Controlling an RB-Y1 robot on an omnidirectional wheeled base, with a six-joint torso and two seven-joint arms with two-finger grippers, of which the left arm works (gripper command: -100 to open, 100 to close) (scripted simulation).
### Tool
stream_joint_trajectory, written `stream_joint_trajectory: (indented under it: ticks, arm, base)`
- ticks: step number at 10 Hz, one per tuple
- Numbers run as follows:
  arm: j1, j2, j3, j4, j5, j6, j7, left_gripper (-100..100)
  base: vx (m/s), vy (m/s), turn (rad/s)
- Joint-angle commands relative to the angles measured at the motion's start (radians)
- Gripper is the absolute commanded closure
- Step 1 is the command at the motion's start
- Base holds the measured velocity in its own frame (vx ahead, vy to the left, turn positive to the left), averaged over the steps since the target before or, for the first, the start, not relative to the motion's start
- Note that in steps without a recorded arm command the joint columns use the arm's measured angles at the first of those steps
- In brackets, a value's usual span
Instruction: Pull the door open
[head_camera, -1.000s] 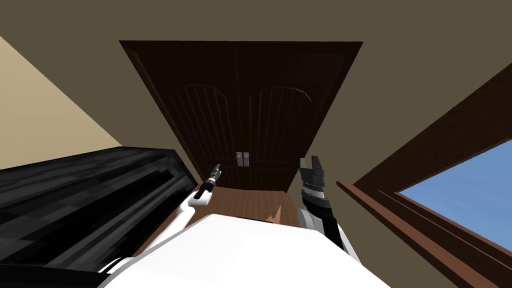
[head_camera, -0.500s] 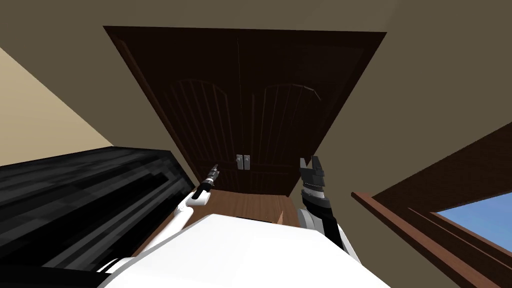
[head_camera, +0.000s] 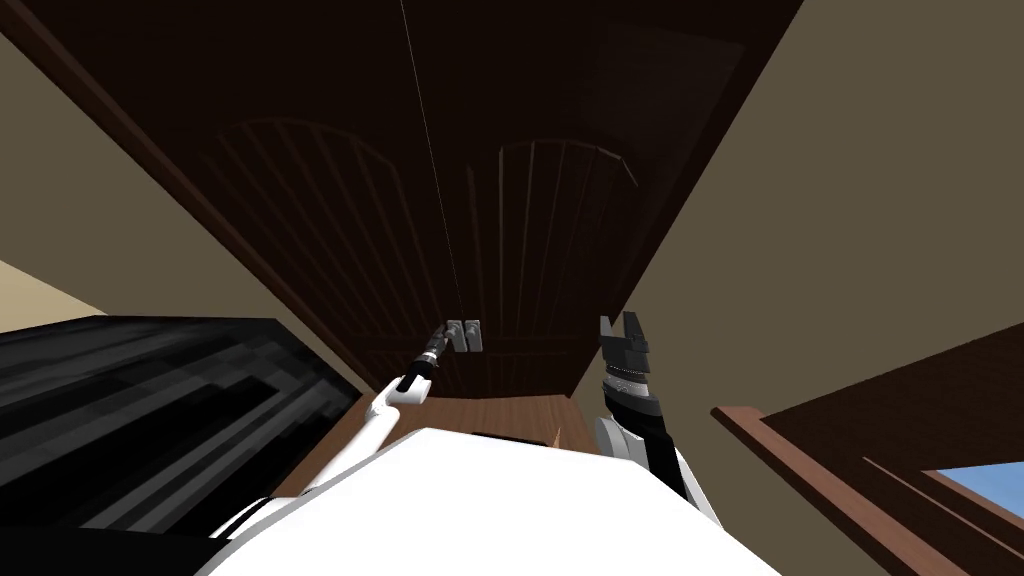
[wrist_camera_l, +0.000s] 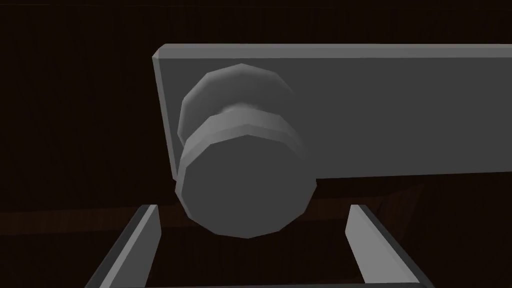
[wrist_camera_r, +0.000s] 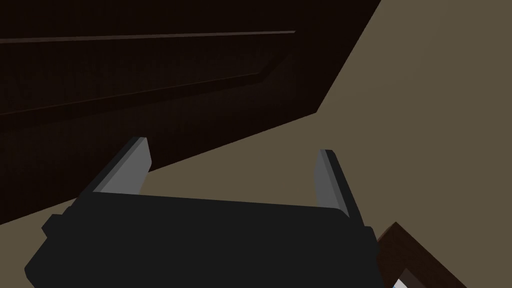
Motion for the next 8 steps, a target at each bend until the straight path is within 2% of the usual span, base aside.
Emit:
stream_joint_trajectory:
  ticks: [1, 6, 7, 8]
  arm:
    - [0.001, 0.002, 0.002, 0.001, 0.0, 0.002, 0.0, 100]
    - [0.001, 0.002, 0.002, 0.001, 0.0, 0.002, 0.0, 100]
    - [0.018, 0.016, 0.013, 0.003, 0.004, 0.003, 0.004, -100]
    - [0.021, 0.018, 0.012, 0.001, 0.004, 0.003, 0.006, -100]
  base:
    - [-0.01, 0.004, 0.025]
    - [-0.022, 0.014, 0.0]
    - [-0.135, 0.081, 0.153]
    - [-0.174, 0.107, 0.114]
